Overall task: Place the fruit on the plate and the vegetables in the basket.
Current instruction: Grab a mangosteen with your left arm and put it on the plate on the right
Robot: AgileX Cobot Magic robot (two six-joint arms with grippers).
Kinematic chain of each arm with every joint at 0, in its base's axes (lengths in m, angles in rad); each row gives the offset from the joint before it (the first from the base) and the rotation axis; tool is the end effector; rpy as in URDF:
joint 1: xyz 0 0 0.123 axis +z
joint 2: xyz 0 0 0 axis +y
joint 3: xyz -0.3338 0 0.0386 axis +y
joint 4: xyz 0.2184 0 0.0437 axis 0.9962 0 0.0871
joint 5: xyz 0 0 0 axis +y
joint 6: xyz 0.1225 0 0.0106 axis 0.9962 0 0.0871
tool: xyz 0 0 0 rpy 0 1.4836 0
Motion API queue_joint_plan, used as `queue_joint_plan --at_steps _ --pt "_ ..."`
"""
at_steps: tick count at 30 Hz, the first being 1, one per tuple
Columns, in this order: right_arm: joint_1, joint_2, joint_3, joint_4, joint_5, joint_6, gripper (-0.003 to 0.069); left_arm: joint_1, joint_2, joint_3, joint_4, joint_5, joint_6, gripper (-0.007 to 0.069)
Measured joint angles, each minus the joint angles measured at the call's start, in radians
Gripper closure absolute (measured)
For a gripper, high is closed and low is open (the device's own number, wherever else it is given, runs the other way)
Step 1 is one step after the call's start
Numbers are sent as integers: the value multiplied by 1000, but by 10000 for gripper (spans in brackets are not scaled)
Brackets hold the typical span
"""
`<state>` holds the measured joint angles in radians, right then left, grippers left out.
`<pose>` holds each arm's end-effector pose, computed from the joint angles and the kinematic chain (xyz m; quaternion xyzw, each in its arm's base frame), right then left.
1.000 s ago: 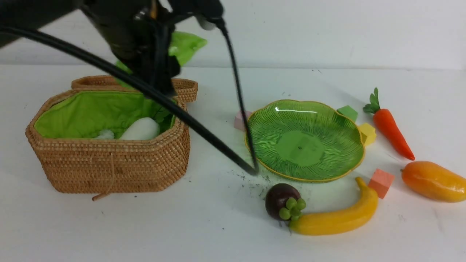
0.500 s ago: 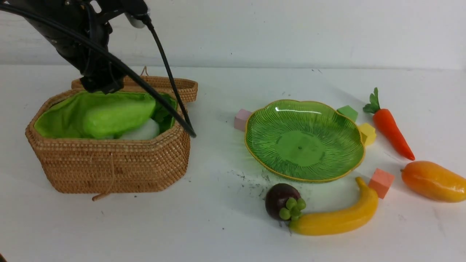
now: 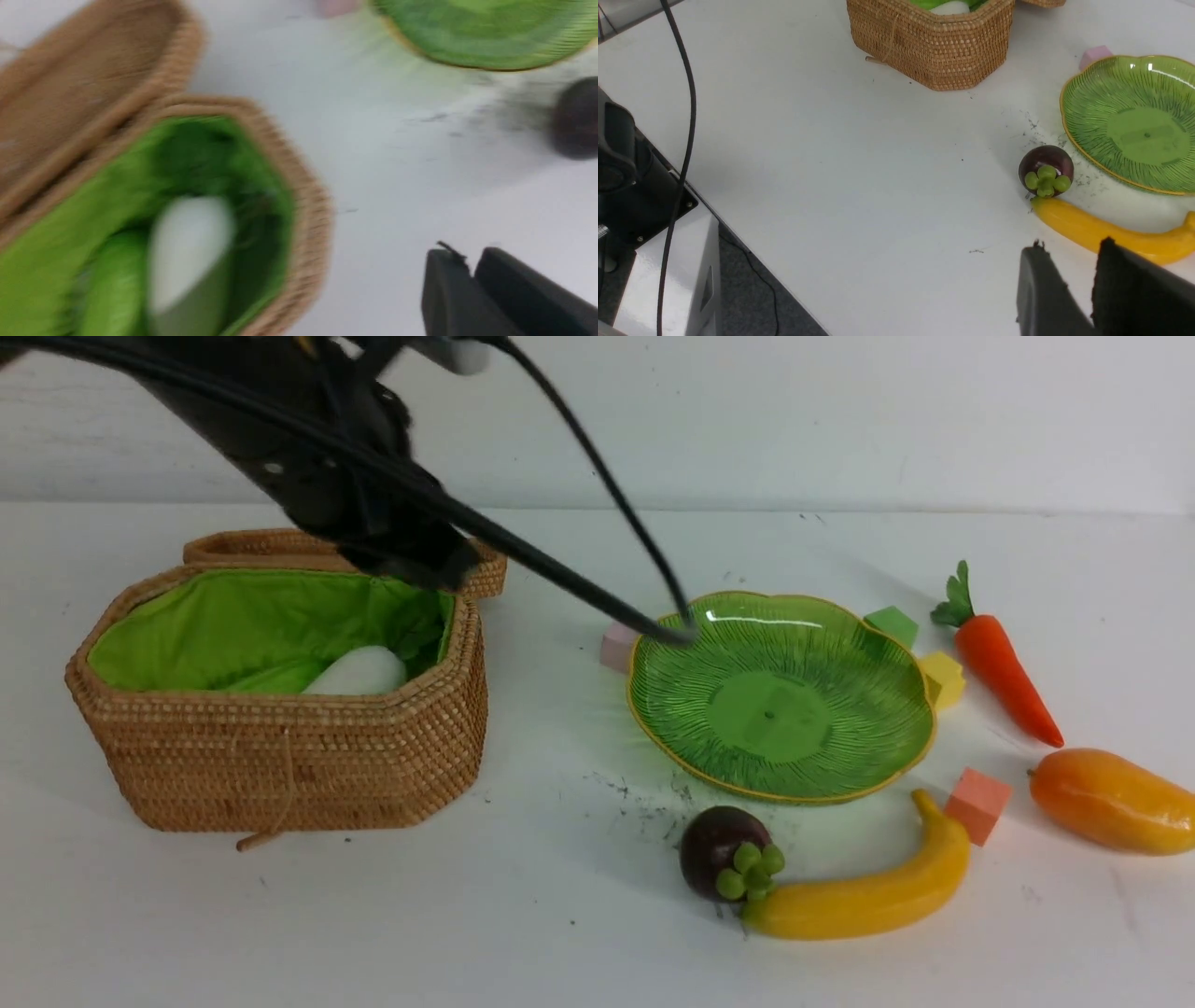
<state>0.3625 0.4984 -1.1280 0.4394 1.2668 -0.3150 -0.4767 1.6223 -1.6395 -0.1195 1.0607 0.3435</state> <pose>-0.0425 0.0373 0.4244 -0.3251 0.7883 0.2246 0.4716 0.2998 -0.1692 0.4021 0.3683 0.8774 -0.0784 0.2973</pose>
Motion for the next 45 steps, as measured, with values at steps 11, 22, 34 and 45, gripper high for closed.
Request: queue_joint_plan --at_steps 11,22,34,45 --pt "0 0 0 -25 0 0 466 -304 224 32 -8 -32 -91 403" --pt "0 0 0 -18 0 4 457 -305 365 34 33 -281 -151 -37" --pt "0 0 0 -14 0 22 459 -305 432 34 69 -362 -154 -28" --pt "0 0 0 -10 0 26 457 -305 437 32 76 -327 -162 159"
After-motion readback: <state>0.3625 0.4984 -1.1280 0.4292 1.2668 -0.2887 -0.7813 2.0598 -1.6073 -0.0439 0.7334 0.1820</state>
